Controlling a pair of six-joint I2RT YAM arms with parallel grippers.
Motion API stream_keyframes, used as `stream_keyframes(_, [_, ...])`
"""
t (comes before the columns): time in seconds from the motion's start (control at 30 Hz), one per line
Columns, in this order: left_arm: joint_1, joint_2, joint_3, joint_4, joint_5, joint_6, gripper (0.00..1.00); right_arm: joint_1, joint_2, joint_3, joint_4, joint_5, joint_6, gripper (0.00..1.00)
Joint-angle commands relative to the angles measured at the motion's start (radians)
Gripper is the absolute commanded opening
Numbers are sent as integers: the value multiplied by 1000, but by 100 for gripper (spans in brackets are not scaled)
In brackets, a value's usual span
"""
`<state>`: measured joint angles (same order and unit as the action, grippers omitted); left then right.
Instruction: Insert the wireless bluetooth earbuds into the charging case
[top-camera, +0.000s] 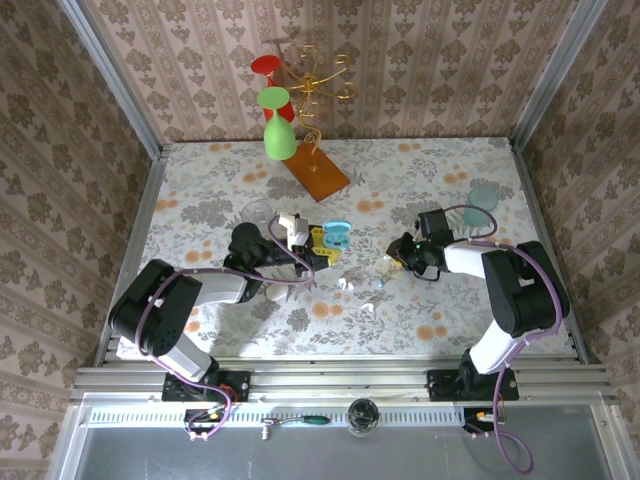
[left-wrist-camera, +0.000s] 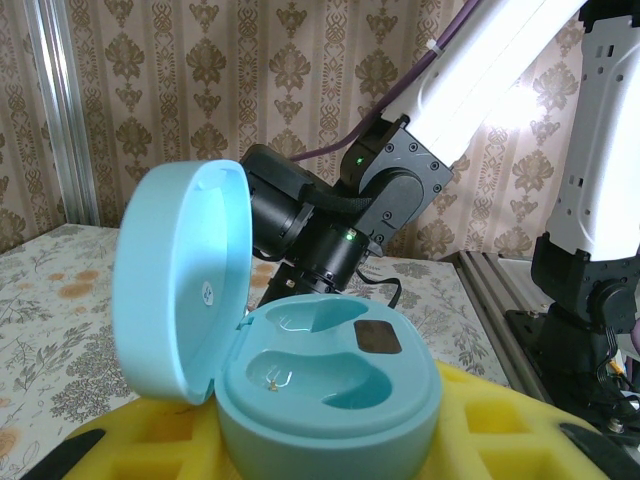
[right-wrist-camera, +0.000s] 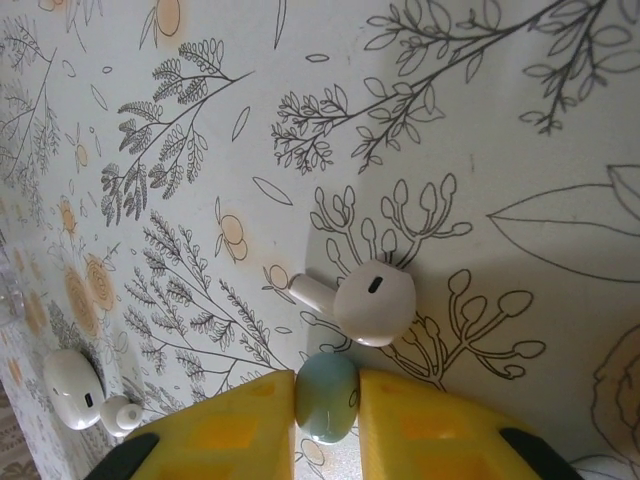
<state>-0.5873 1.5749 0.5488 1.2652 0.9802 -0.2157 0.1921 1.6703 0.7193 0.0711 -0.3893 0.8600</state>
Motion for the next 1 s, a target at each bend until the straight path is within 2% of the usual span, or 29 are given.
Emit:
stream_keyframes(0.0, [1, 4, -3, 30, 10, 23, 35, 0, 12, 21, -44, 21, -34, 21])
stream_keyframes(0.3, [9, 38, 0, 30, -25, 49, 35, 0, -165, -11, -131, 61, -172, 21])
stream_keyframes(0.5, [13, 54, 2, 27, -76, 75, 35, 10, -360, -38, -148, 23, -327, 23])
stream_keyframes(0.67, [20, 82, 10, 27, -113, 97, 35, 56, -529, 8, -268, 129, -477, 25])
stream_keyframes(0.77, [20, 95, 17, 27, -127, 108, 35, 91, -594, 59, -335, 146, -541, 26])
stream_keyframes(0.97, [17, 110, 33, 26, -127, 119, 35, 211, -623, 166, -416, 200, -681, 28])
